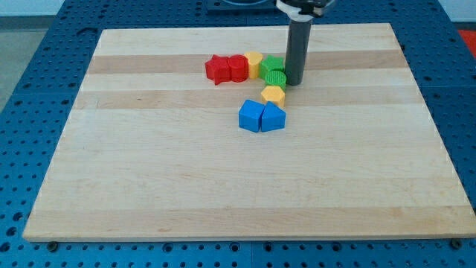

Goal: Move your arm towards the yellow heart

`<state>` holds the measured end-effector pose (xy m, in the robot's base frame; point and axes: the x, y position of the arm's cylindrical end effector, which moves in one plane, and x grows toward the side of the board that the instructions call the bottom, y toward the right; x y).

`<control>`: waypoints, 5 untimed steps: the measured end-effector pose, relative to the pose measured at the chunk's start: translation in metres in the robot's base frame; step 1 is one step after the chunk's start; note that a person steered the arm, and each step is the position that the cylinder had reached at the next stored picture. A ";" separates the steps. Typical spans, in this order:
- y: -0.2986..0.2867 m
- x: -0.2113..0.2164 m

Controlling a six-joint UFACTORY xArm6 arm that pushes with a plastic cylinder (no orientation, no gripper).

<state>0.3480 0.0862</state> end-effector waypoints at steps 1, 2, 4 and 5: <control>0.029 -0.011; 0.038 -0.052; 0.015 -0.077; -0.002 -0.084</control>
<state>0.2645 0.0844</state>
